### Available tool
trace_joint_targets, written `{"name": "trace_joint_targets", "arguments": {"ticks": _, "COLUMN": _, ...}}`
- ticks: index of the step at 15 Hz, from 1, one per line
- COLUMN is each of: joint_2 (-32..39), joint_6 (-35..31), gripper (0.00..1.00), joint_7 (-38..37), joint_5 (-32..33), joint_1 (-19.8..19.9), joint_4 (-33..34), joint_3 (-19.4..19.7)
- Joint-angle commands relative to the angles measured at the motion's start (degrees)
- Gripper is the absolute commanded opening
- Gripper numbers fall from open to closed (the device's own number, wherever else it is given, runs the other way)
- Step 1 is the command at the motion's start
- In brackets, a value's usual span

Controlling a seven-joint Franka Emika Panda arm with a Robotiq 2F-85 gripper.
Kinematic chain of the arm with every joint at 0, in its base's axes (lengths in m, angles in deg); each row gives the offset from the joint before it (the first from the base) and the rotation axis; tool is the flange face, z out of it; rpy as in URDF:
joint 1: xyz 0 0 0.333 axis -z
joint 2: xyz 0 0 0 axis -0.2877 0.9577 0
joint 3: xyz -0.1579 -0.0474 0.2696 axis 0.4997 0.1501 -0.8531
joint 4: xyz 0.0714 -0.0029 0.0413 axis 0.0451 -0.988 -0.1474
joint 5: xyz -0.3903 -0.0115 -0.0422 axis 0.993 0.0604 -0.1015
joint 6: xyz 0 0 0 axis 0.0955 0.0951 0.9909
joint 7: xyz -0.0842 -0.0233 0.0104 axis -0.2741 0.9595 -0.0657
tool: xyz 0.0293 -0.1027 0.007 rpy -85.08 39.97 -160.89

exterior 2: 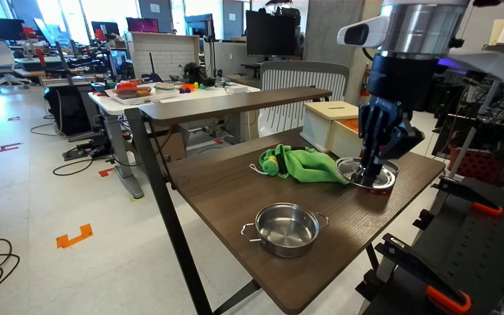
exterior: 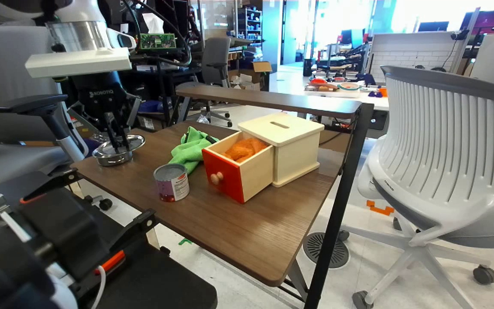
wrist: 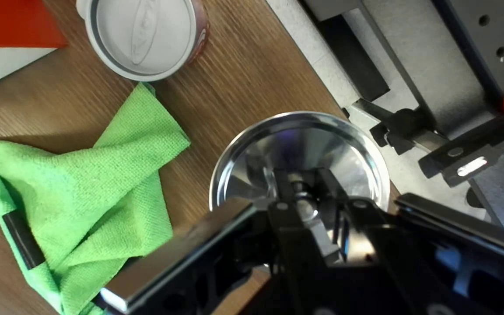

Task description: Put the silver lid on the silver pot

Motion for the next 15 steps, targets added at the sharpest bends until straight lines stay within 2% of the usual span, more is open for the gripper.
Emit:
{"name": "trace_joint_targets", "arguments": {"ticks": 1, "joint_2": 6.29, "joint_6": 1.21, "gripper": 0.05, "joint_7": -2.96, "joint_5": 6.08, "joint_1": 0.66, "joint_4": 4.84, "joint_3": 0.8}}
{"name": "trace_joint_targets", "arguments": {"ticks": 11, "joint_2": 19.29, "joint_6": 3.11, "gripper": 0.05, "joint_7": -6.66, "joint_5": 13.66, "joint_1": -0.08, "joint_4": 13.88, "joint_3": 2.56}}
{"name": "trace_joint_targets", "arguments": {"ticks": 12, "joint_2": 19.58, "joint_6": 3.3, "gripper": 0.45, "joint_7": -6.72, "joint_5": 13.51, "joint_1": 0.22, "joint_4": 14.19, "joint_3": 2.29}}
{"name": "trace_joint_targets", "arguments": {"ticks": 13, "joint_2": 19.74, "joint_6": 3.25, "gripper": 0.46, "joint_7": -6.97, "joint_5": 13.69, "joint_1": 0.3, "joint_4": 14.34, "joint_3": 2.26}}
{"name": "trace_joint_targets", "arguments": {"ticks": 15, "joint_2": 19.02, "joint_6": 3.06, "gripper": 0.59, "joint_7": -6.79, "joint_5": 13.47, "joint_1": 0.81, "joint_4": 13.93, "joint_3": 1.98}}
